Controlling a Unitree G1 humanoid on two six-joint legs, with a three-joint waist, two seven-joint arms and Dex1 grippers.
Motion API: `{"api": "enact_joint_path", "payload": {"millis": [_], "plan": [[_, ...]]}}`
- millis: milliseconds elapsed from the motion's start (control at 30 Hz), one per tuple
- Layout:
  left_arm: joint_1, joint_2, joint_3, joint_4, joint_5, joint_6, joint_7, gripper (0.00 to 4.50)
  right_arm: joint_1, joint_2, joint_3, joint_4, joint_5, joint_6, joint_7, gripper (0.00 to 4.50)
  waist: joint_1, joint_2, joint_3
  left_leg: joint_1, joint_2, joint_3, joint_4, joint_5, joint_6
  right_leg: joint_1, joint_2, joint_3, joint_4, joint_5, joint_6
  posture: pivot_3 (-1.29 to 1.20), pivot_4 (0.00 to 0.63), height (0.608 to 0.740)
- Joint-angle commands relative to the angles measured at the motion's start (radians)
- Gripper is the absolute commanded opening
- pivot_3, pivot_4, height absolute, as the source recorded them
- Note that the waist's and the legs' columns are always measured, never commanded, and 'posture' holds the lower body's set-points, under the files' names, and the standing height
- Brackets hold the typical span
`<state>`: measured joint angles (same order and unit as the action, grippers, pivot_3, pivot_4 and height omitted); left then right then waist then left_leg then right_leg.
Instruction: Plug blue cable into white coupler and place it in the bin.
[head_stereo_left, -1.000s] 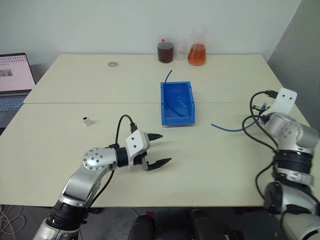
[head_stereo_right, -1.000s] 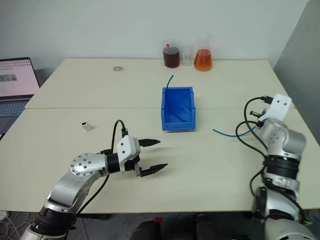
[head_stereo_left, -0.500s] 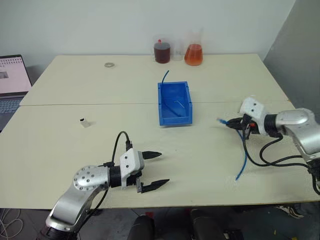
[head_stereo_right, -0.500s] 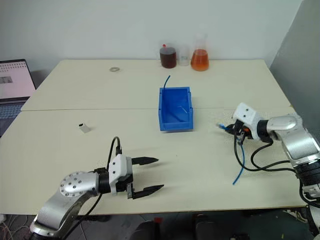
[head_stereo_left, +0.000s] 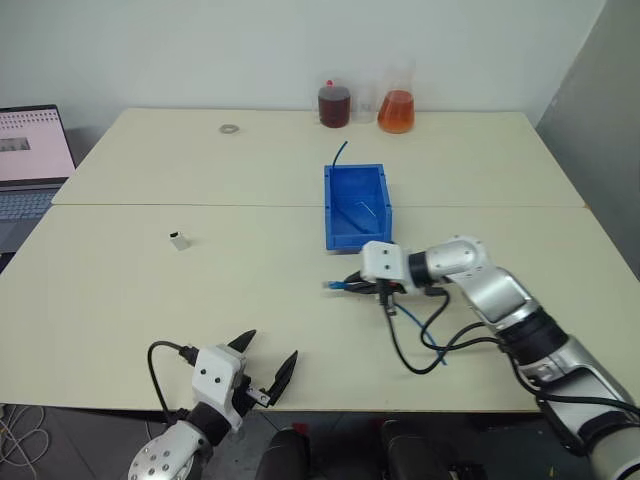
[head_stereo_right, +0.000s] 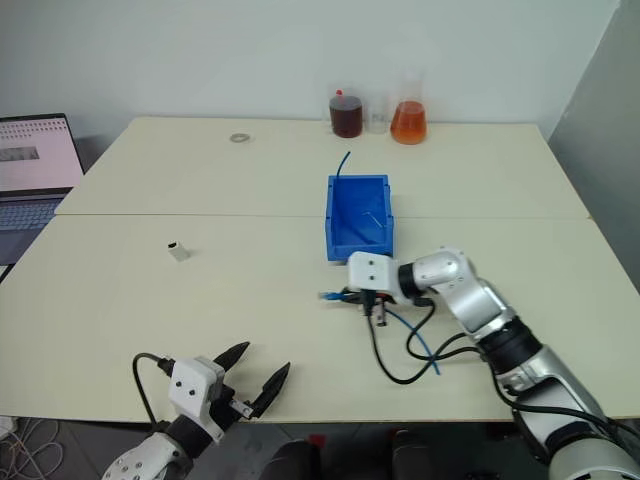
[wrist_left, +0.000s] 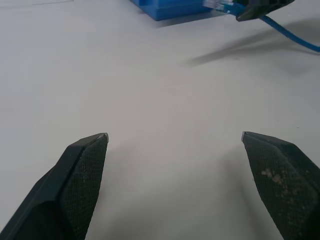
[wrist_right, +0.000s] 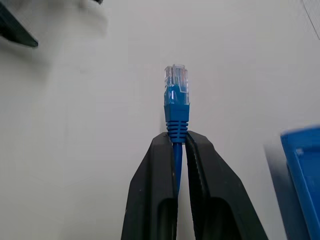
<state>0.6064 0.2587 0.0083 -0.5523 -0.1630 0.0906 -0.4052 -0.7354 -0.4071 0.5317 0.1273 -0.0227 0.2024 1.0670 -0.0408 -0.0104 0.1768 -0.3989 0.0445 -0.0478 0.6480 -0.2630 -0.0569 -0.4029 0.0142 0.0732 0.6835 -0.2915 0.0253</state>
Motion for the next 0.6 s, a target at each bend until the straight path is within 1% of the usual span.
{"api": "enact_joint_path", "payload": {"millis": [33, 133, 300, 333, 400, 500, 600], "plan": [[0.067, -0.029, -0.017, -0.054, 0.04, -0.063, 0.05, 4.5, -0.019, 0.061, 0.041, 0.03, -0.041, -0.034, -0.003, 0.05, 0.0, -0.001, 0.0, 0.0, 0.0, 0.0, 0.0, 0.0, 0.0, 0.0, 0.0, 0.0, 0.0, 0.0, 0.0, 0.0, 0.15, 0.74], [0.113, -0.035, -0.018, -0.072, 0.05, -0.09, 0.063, 4.5, -0.055, 0.097, 0.104, 0.138, -0.128, -0.125, -0.01, 0.05, -0.002, -0.001, 0.0, 0.0, 0.0, 0.0, 0.0, 0.0, 0.0, -0.001, 0.0, 0.0, 0.0, 0.0, 0.0, 0.0, 0.15, 0.74], [0.148, -0.04, -0.026, -0.1, 0.051, -0.089, 0.082, 4.5, -0.106, 0.166, 0.1, 0.296, -0.153, -0.186, -0.016, 0.05, -0.015, -0.002, -0.001, 0.001, 0.001, 0.001, 0.0, 0.0, 0.0, 0.0, 0.001, 0.0, 0.001, 0.0, 0.0, 0.0, 0.15, 0.74], [0.15, -0.042, -0.028, -0.104, 0.049, -0.087, 0.084, 4.5, -0.109, 0.173, 0.096, 0.307, -0.153, -0.187, -0.013, 0.72, -0.016, -0.002, -0.001, 0.001, 0.001, 0.0, 0.0, 0.0, 0.0, 0.0, 0.001, 0.0, 0.001, 0.0, 0.0, 0.0, 0.15, 0.74], [0.151, -0.04, -0.028, -0.107, 0.046, -0.085, 0.086, 4.5, -0.113, 0.18, 0.084, 0.314, -0.146, -0.181, 0.0, 1.02, -0.017, -0.003, -0.002, 0.001, 0.001, 0.0, 0.0, 0.0, 0.0, 0.0, 0.001, 0.0, 0.001, 0.0, 0.0, 0.0, 0.15, 0.74], [0.144, -0.027, -0.01, -0.096, 0.034, -0.085, 0.08, 4.5, -0.116, 0.178, 0.067, 0.324, -0.145, -0.186, 0.008, 1.96, -0.017, -0.003, -0.002, 0.001, 0.001, 0.0, 0.0, 0.0, 0.0, 0.0, 0.001, 0.0, 0.003, 0.0, 0.0, 0.0, 0.15, 0.74], [0.129, -0.005, 0.018, -0.069, 0.019, -0.091, 0.061, 4.5, -0.11, 0.167, 0.047, 0.324, -0.149, -0.19, 0.0, 2.63, -0.017, -0.003, -0.002, 0.002, 0.0, 0.0, 0.0, 0.0, 0.0, 0.0, 0.001, 0.0, 0.004, 0.0, 0.0, 0.0, 0.15, 0.74]]}}
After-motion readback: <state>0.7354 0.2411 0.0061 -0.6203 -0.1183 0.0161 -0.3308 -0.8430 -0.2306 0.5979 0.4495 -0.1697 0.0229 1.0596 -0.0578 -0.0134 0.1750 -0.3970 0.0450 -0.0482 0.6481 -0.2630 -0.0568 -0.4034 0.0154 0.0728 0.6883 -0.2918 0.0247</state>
